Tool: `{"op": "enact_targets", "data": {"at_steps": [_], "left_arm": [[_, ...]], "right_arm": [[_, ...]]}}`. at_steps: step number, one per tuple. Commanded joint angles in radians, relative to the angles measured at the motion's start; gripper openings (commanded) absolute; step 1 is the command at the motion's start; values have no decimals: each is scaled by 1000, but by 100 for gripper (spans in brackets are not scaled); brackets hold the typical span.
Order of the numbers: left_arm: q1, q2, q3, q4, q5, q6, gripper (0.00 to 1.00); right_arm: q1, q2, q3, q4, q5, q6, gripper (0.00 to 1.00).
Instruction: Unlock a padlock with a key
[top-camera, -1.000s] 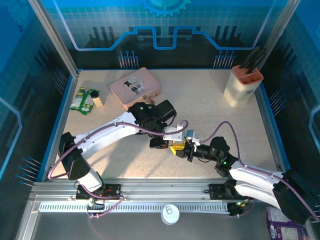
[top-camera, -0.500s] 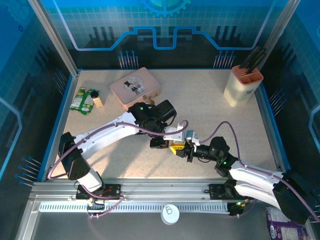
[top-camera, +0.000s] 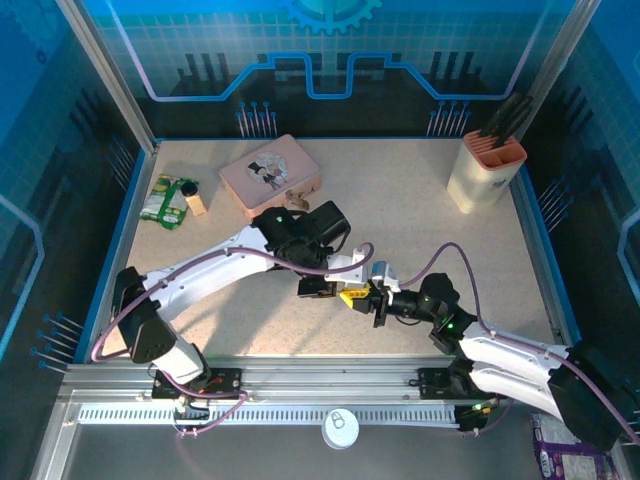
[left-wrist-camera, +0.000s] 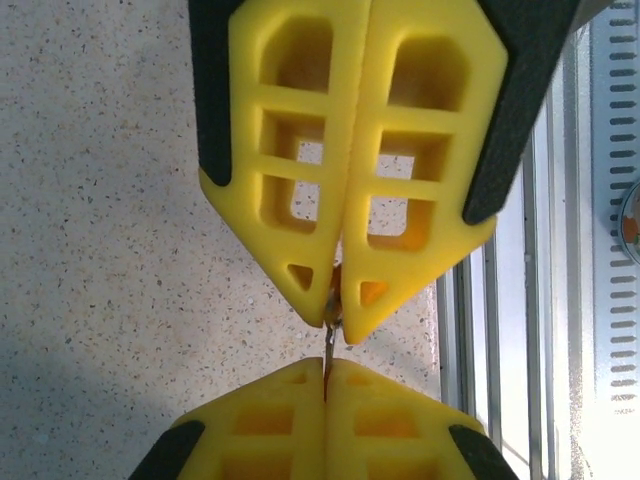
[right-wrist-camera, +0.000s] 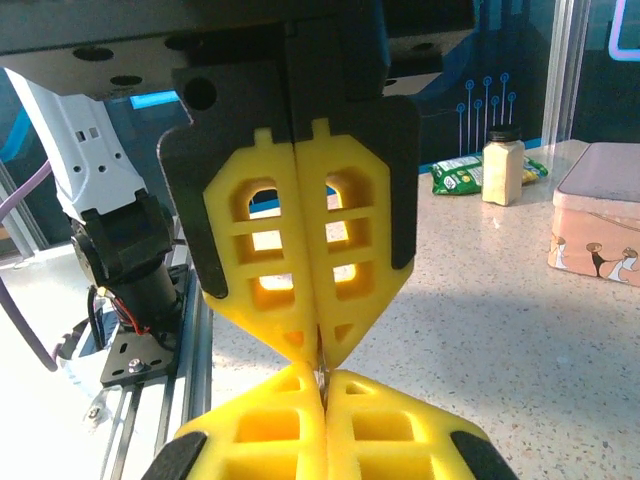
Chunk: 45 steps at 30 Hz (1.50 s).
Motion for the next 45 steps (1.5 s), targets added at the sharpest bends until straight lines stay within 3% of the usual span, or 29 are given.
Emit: {"op": "enact_targets", "data": {"at_steps": [1,2,7,10,15,18,25,27,32,38,45], "left_arm": [[6,-85,-46,91,21,-25,10],[13,-114,-77,145,25,-48,18],[72,-321,-307,515,74,-223,29],[106,-456,-484,779,99,-381,43],[139,-599,-728,1149,42,-650,52],[167,-637,-802,1246,-14,-819,56],[277,-660,-908,1296,-141,-1154,62],[330,-647,-930,1295,-177,-1243,64],[385,-551,-943,1287,-393,-1431,65],[382,-303,-866,1445,-452,-1555,65],[380,-26,-740,1527,-576,-1634,63]], "right_arm": [[12,-21,9,-32,42,20,0],[11,-28,3,-22,64,39,0],[10,-67,-44,87,152,131,0],[10,-77,-64,162,191,193,0],[12,-60,-86,280,255,286,0],[14,-31,-95,346,283,340,0],[31,19,-89,397,355,415,0],[37,-4,-82,354,388,416,0],[39,-158,-53,83,480,392,0],[38,-359,-40,-159,529,366,0],[39,-503,-58,-278,529,375,0]]}}
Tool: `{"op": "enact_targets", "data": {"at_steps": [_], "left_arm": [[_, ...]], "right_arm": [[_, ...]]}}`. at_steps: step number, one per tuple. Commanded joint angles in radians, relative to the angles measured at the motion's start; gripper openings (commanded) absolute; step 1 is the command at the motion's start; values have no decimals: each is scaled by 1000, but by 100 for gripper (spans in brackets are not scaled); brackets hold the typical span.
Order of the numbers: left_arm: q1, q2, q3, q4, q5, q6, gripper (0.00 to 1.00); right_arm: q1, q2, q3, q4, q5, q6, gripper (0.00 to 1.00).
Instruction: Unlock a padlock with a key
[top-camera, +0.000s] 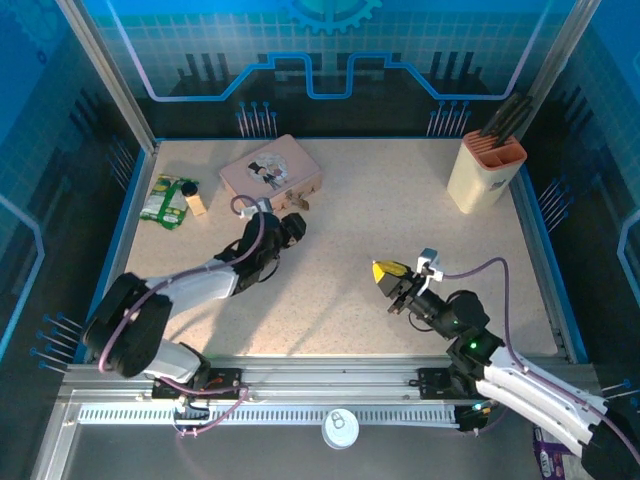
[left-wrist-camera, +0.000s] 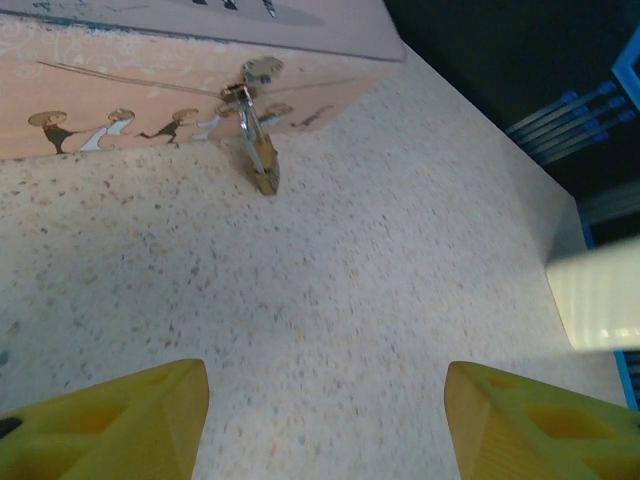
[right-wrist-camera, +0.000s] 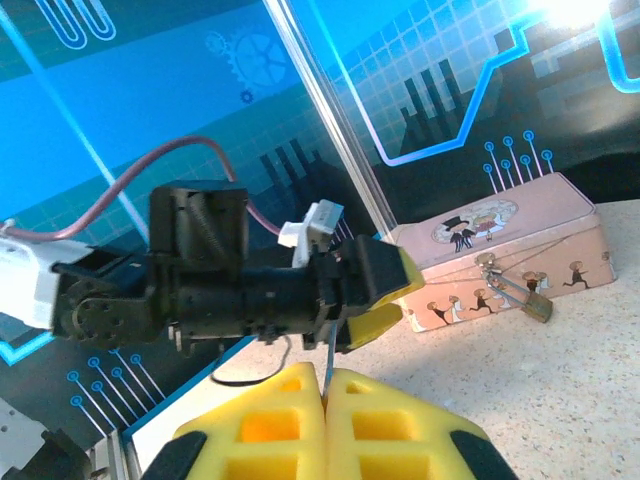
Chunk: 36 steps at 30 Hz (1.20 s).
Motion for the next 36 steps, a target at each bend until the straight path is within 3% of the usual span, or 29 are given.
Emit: {"op": "enact_targets", "data": {"at_steps": [1,14,30,36], "left_arm": [[-3,104,86,76,-104,-82,63],[4,490,362,34,-216,-246,62],[51,690,616,-222,-274,-385,59],[66,734,688,-265,-269,-358,51]], "right_arm": [[12,-61,13,-105,25,-8,0],[11,-215,12,-229,0,12,0],[9,-337,12,-330,-9,16,0],[11,-369,12,-378,-13,12,0]]}}
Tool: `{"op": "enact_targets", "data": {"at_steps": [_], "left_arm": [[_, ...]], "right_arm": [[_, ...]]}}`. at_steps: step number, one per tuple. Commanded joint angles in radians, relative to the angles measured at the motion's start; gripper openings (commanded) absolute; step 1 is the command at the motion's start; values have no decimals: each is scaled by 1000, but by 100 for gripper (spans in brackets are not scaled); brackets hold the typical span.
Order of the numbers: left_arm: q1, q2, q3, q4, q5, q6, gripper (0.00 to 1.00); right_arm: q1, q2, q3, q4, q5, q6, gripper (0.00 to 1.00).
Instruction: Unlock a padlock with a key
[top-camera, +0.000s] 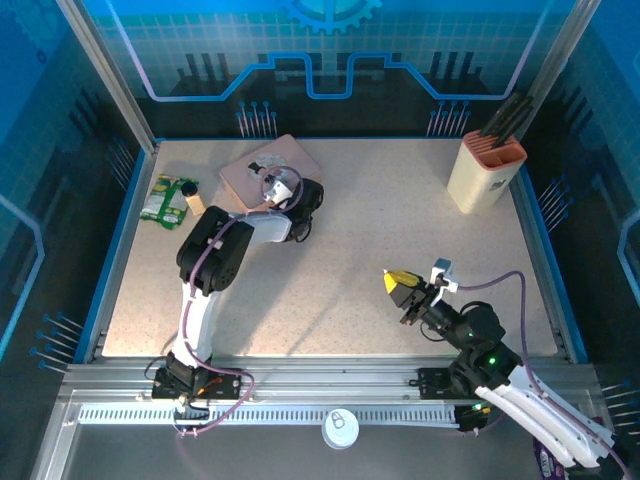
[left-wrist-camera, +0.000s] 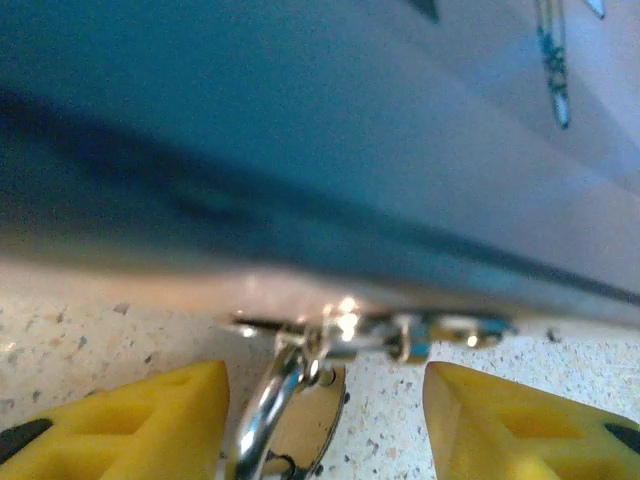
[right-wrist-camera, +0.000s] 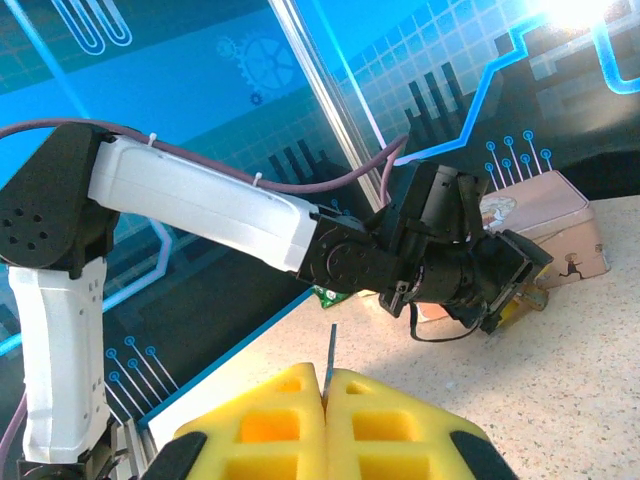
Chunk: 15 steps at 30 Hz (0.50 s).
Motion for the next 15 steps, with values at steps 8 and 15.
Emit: {"op": "enact_targets", "data": {"at_steps": [8,15], "left_arm": [[26,56,33,-29,-4,72,28],[24,-8,-54,26,-4,167,13]], "right_arm": [[8,-31,13,-69,-3,7,0],[7,-30,21,-114,18,7,0]]}}
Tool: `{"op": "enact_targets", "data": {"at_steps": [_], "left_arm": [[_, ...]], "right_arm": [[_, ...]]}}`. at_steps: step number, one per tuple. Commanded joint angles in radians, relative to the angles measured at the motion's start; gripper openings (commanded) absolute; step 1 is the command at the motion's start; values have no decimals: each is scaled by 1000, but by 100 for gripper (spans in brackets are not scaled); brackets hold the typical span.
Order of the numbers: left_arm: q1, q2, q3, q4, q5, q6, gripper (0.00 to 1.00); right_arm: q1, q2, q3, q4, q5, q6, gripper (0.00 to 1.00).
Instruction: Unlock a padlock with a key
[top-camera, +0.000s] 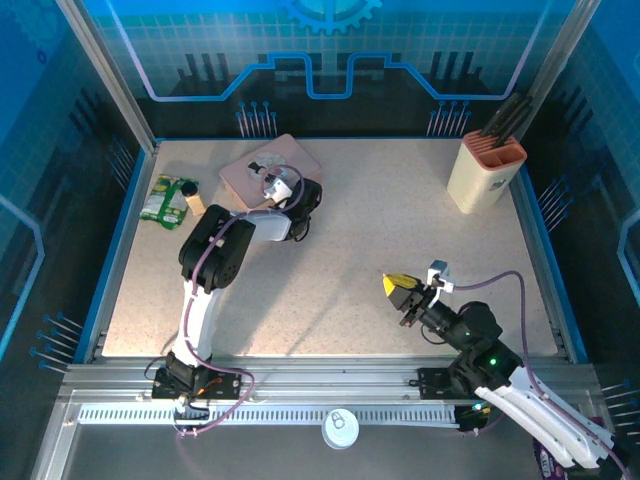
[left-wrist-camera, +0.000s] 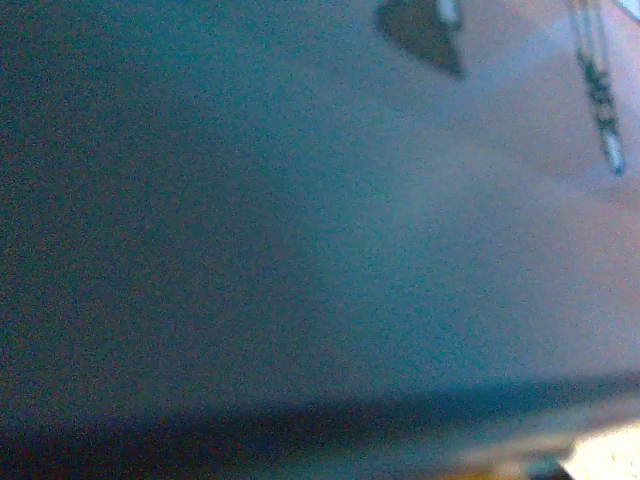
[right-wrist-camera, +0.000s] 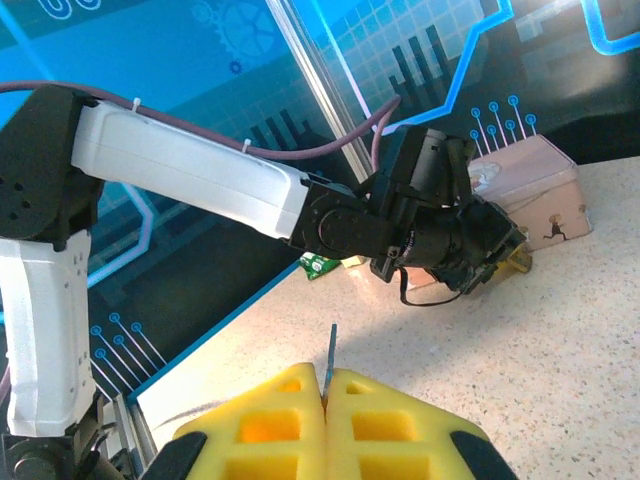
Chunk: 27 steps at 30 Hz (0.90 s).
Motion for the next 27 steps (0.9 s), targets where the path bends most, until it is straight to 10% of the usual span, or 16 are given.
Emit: {"op": "enact_targets", "data": {"at_steps": [1,27], "left_arm": [[12,-36,-55,-17,-1,100,11],[-150,-312,-236,-156,362,683,0]], "right_arm": [[6,-17,22,-33,19,7,0],[3,15,49,-223,97,110,0]]}}
